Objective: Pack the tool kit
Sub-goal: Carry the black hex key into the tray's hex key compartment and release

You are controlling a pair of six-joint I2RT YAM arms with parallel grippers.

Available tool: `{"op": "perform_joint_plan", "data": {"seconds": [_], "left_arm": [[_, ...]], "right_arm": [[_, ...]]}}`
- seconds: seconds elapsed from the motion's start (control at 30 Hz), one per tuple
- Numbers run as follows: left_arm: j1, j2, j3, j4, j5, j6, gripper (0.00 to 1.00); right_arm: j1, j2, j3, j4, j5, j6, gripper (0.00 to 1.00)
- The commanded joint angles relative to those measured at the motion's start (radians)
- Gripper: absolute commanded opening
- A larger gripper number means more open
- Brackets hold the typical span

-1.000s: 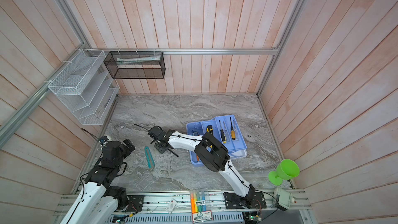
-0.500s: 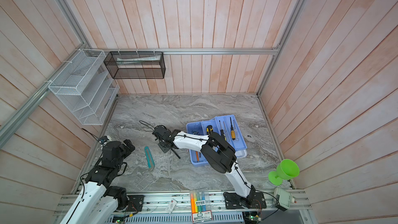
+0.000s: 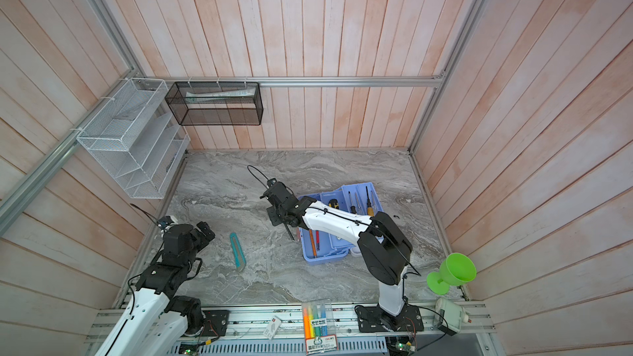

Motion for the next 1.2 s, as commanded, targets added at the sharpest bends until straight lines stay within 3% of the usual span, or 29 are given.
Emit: {"op": "perform_joint_plan", "data": {"seconds": [0.0,0.23,0.37,0.63,0.9,1.17], "left_arm": [[0.003,-0.011,0.024,-0.013,-0.008,0.013,1.00],[0.004,-0.006,0.024,-0.008,-0.002,0.018,1.00],[0.004,-0.005,0.023,-0.005,0.001,0.021,1.00],[0.004,-0.010,0.023,-0.009,-0.002,0.018,1.00],[0.003,-0.020,0.020,-0.012,-0.005,0.017,1.00],[0.004,-0.013,0.023,-0.010,-0.002,0.018,1.00]], "right_arm": [[-0.019,-0.113,-0.060,-0.006,0.118,0.074,0.00],[-0.059,-0.327,-0.280,0.022,0.273,0.164,0.00],[-0.095,-0.371,-0.376,0.042,0.265,0.211,0.00],[-0.102,-0.264,-0.359,0.042,0.175,0.201,0.00],[-0.101,-0.160,-0.306,-0.055,0.238,0.233,0.00],[-0.104,-0.070,-0.278,-0.061,0.210,0.238,0.00]]}}
